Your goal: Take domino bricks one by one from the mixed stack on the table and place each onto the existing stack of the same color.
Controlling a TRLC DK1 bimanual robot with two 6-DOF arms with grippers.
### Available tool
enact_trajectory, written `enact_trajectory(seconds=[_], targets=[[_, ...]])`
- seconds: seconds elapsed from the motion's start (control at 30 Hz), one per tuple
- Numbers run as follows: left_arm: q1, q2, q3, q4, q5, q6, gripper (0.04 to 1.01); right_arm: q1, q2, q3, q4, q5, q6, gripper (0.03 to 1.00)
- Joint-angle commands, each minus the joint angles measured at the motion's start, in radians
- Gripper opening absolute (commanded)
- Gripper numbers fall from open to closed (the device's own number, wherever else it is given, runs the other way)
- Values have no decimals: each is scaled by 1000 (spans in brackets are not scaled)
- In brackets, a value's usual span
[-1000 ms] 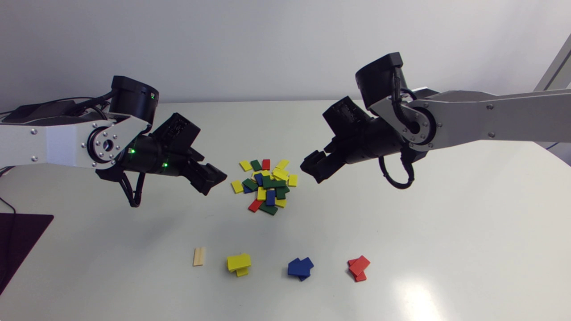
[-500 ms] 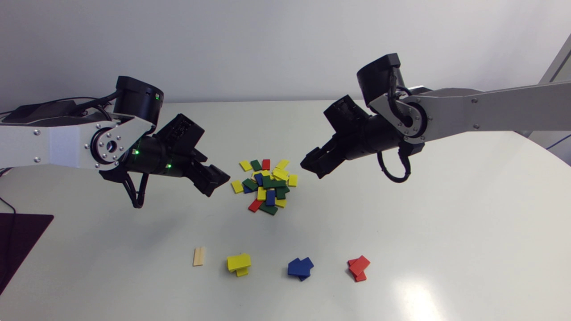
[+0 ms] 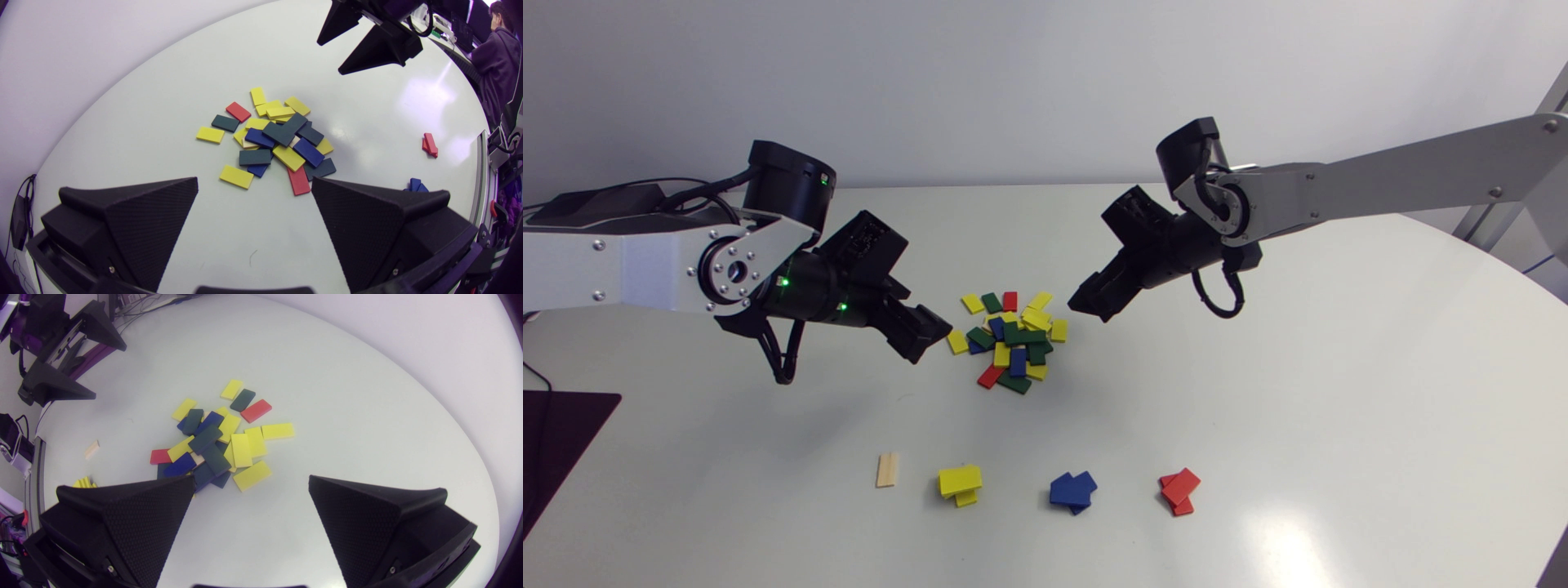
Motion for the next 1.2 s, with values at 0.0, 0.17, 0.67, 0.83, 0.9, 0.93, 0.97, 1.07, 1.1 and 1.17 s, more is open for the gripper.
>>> enact_trajectory(seconds=[0.0,0.17,0.67,0.83,0.9,0.93,0.97,1.07,1.1,1.17], targets=[[-7,9,19,-11,-2,-18,990,12,52,44,-25,-14,-43,974],[-8,14,19,-11,-3,-18,990,13,108,87,-46,-34,-91,970],[-16,31,14,-6,-3,-12,990,22,213,215,-164,-63,-209,970],[-16,35,13,-4,-3,-11,990,24,243,241,-198,-69,-251,970],[-16,37,13,-4,-3,-9,990,24,255,252,-212,-69,-271,969],[-16,38,13,-4,-3,-9,990,25,259,257,-218,-69,-275,969],[-16,41,13,-4,-3,-9,990,25,262,260,-222,-69,-281,969],[-16,45,13,-4,-3,-6,990,25,269,266,-239,-69,-304,967],[-19,45,13,-3,-3,-6,990,27,272,269,-247,-69,-312,967],[-19,46,13,-3,-3,-6,990,28,276,278,-267,-66,-333,967]])
